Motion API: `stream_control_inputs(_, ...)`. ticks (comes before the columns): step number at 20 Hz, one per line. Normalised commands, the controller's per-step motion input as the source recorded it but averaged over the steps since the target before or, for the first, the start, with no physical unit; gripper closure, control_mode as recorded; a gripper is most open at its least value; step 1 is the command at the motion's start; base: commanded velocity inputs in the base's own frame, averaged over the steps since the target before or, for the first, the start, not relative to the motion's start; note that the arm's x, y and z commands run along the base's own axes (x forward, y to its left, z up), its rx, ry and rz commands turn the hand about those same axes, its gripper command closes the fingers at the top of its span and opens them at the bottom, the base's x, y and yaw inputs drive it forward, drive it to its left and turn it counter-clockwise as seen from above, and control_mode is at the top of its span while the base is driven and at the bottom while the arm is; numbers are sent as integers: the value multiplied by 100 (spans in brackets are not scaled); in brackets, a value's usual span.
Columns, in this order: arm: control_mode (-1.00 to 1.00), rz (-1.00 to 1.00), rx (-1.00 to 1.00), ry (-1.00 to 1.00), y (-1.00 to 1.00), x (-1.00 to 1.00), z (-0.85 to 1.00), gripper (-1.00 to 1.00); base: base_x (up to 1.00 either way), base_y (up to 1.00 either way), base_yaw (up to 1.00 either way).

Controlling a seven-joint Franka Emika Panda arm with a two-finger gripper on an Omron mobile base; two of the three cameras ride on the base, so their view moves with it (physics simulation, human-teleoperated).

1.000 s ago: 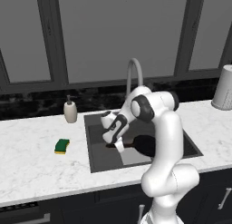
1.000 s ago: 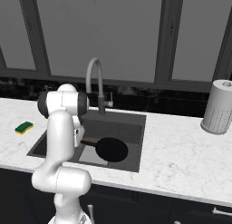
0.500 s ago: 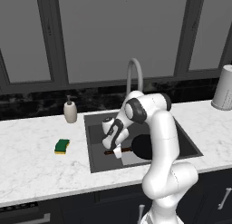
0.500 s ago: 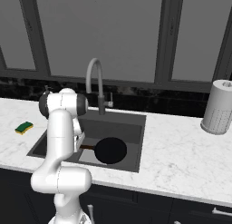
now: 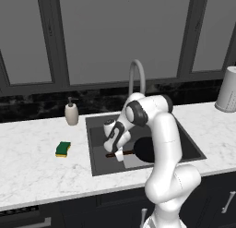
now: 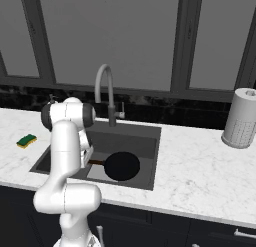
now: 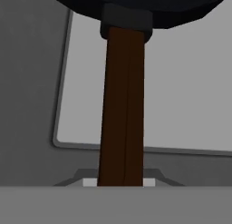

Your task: Pick the pan and sponge and place them into the sink. Then turn on the water.

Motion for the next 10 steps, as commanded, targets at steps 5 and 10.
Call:
stream_control_inputs(5,-100,-10,0,-17,47,-3,2,-100,0,0,0)
stream_control_inputs(10,-100,-3,1,-14,66,-16,26,-100,0,0,0)
